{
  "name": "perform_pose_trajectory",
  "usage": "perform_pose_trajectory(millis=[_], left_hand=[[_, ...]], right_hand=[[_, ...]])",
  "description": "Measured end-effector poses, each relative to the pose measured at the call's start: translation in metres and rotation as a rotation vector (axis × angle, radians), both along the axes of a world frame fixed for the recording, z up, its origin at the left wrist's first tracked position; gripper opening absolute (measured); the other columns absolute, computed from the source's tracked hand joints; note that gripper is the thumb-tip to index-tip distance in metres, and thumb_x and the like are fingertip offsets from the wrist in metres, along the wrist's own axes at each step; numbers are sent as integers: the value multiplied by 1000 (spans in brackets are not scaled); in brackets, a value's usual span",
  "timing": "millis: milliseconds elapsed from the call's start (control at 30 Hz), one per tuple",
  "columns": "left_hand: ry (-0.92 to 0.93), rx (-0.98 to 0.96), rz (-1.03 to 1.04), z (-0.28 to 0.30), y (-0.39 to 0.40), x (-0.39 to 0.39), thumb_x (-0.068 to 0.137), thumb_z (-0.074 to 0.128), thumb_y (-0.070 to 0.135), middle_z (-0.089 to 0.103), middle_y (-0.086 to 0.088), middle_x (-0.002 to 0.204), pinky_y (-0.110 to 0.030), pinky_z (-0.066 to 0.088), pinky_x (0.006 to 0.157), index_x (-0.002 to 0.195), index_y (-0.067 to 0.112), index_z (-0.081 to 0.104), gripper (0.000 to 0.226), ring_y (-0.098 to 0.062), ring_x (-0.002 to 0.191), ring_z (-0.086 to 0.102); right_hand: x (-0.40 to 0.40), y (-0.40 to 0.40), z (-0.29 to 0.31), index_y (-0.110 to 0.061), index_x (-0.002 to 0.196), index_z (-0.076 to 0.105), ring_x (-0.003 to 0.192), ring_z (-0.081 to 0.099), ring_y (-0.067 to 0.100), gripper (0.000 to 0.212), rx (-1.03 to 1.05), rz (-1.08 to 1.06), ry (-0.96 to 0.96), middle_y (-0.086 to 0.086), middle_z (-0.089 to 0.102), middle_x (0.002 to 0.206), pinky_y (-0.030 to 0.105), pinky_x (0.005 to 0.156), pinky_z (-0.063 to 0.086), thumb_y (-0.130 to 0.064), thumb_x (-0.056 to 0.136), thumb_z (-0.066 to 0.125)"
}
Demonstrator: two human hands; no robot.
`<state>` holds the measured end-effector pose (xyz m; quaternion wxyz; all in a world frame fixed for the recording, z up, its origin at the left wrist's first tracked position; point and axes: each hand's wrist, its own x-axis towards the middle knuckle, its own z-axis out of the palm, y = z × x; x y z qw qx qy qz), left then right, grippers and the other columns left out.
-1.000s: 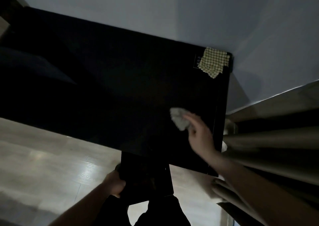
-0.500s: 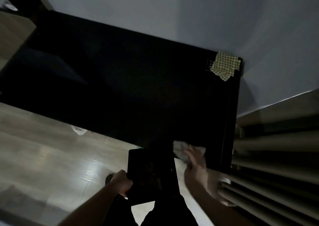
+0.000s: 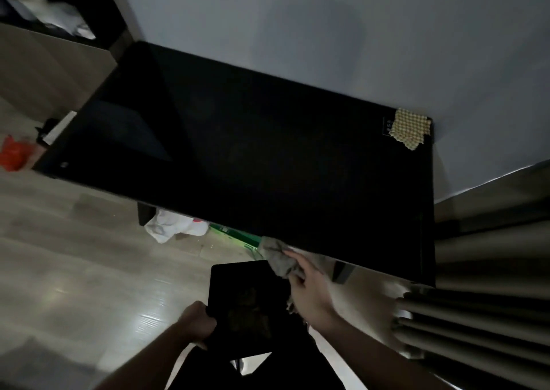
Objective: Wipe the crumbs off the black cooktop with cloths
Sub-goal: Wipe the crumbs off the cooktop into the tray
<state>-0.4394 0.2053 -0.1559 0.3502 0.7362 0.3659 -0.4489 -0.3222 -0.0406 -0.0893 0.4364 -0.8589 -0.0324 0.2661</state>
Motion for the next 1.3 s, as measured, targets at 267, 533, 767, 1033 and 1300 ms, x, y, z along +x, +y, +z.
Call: perform_pose_trajectory(millis=[267,533,767,1033,1300], left_hand=[[-25,159,15,22,130,-65,82,63,16,78,-13,81,-24,47,53,67,9,64,17,-25,74,75],[-29,232,131,35,228,-92,85,64,16,70,-3,57,-23,47,51,63,8,70,24,-20,63,74],[-5,287,196,41,294,-80,84,65,8,68,-7,56,-25,45,53,56,8,67,28,-23,63,72],[21,346,181,48,365,-62,85,69,18,73,-13,69,-26,46,60,68,8,75,21,-27,74,74],[76,354,164,40,451,-54,90,62,19,78,-15,79,-26,46,58,81,3,77,24,-30,81,76]], right_hand=[[-28,61,13,-54,133,55,80,69,8,46,-9,-200,56,-20,59,88,36,81,66,-20,102,56],[-21,133,19,-78,111,52,87,78,30,49,20,-135,97,-3,76,116,52,76,67,-31,96,54],[21,211,27,-59,121,57,77,78,22,44,39,-41,87,-9,75,118,43,70,68,-19,102,57],[61,304,27,-40,136,64,123,66,1,41,106,147,97,-18,69,133,28,109,55,-16,103,58],[79,380,22,-42,136,63,127,63,-1,43,107,169,114,-17,67,138,29,112,54,-15,103,62]])
